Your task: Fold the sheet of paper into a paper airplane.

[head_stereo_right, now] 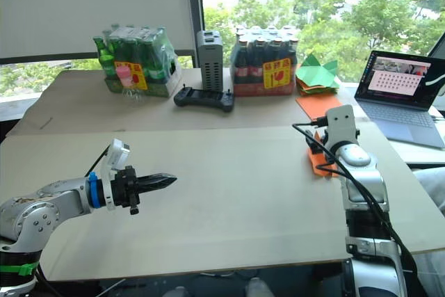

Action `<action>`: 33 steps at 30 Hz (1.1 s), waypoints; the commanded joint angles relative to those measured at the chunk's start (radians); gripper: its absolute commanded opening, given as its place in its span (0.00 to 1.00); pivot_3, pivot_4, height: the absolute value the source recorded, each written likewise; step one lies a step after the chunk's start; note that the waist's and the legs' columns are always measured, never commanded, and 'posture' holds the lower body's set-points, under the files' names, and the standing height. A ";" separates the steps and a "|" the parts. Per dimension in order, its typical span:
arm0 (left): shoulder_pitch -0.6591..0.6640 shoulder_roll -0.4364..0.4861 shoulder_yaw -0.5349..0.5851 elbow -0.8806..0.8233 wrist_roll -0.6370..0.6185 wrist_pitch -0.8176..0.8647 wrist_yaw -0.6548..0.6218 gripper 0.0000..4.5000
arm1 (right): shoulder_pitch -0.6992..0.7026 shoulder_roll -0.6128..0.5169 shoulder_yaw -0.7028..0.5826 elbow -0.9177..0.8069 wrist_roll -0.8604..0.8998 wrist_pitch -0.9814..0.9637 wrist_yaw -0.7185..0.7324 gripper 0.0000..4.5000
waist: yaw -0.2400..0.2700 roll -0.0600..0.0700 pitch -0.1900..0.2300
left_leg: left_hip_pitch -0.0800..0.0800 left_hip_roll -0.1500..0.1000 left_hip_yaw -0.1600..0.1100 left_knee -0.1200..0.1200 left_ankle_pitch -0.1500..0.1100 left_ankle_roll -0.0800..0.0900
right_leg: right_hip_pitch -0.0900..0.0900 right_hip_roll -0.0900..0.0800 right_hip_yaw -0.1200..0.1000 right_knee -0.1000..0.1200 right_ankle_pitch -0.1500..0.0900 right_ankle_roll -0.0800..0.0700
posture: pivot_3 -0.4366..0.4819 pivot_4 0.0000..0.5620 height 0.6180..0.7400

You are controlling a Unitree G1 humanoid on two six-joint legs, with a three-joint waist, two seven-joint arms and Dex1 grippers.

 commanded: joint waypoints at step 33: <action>0.005 -0.066 0.107 -0.008 -0.011 -0.025 0.140 0.00 | 0.144 0.134 0.222 -0.318 0.292 0.021 0.314 0.99 | 0.013 0.000 0.000 | 0.000 0.000 0.000 0.000 0.000 0.000 | 0.000 0.000 0.000 0.000 0.000 0.000 | 0.48 0.27 1.00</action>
